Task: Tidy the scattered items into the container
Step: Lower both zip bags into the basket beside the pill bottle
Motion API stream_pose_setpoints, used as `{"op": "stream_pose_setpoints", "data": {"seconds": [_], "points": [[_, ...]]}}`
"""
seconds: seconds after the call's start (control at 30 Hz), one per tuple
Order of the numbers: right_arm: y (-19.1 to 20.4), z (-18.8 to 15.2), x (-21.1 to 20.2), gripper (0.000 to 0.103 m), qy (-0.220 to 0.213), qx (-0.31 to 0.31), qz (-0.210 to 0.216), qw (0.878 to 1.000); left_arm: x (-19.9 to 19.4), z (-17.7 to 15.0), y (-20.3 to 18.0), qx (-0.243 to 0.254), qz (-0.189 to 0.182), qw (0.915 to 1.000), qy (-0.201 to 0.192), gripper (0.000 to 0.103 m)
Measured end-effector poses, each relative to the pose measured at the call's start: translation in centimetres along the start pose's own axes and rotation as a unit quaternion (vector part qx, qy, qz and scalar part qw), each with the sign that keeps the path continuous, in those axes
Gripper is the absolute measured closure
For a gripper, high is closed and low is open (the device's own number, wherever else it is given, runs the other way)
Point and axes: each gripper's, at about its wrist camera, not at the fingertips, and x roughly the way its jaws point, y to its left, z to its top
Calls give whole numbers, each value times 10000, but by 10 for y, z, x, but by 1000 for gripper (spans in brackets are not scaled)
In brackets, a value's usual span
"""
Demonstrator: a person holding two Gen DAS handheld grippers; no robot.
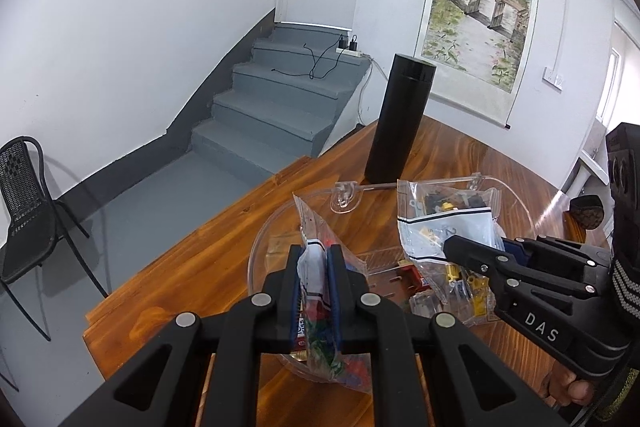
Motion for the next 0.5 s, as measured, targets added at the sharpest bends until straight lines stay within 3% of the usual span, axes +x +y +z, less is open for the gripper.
{"op": "stream_pose_setpoints", "data": {"seconds": [0.5], "points": [[-4, -2, 14, 84, 152, 159, -20, 9998, 2, -2, 0, -82, 147, 9998, 45, 91]]}}
